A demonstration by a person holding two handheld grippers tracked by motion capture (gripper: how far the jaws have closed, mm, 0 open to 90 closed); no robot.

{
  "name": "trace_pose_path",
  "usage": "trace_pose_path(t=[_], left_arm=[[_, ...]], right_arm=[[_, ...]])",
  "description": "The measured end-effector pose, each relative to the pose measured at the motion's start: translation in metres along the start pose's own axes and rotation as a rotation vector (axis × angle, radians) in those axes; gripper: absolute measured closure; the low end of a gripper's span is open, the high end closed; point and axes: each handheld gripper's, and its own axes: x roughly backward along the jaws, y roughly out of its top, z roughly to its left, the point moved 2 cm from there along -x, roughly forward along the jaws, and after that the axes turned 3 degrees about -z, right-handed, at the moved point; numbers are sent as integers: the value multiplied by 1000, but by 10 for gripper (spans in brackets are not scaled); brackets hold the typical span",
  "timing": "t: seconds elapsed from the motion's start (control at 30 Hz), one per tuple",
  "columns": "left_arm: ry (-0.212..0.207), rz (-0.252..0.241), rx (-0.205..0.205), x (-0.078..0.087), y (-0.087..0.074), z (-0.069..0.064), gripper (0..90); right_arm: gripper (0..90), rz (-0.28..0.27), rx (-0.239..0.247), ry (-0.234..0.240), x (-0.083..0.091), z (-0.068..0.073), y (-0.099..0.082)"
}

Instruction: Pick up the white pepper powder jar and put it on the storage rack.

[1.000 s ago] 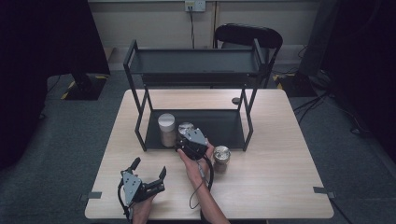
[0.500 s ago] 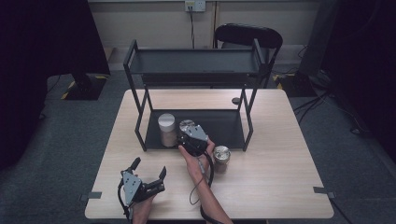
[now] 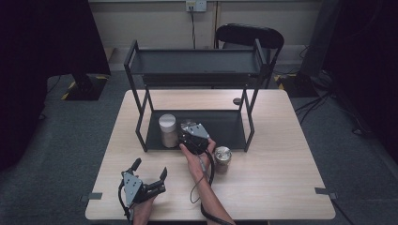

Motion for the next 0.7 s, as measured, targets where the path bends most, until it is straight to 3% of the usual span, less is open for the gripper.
trace_pose_path(t=[0.43, 0.7], left_arm=[[-2, 0, 0, 0, 0, 0, 0], [-3, 0, 0, 0, 0, 0, 1]], right_arm=[[305, 15, -9, -8, -10, 0, 2], [305, 21, 14, -8, -10, 1, 1]])
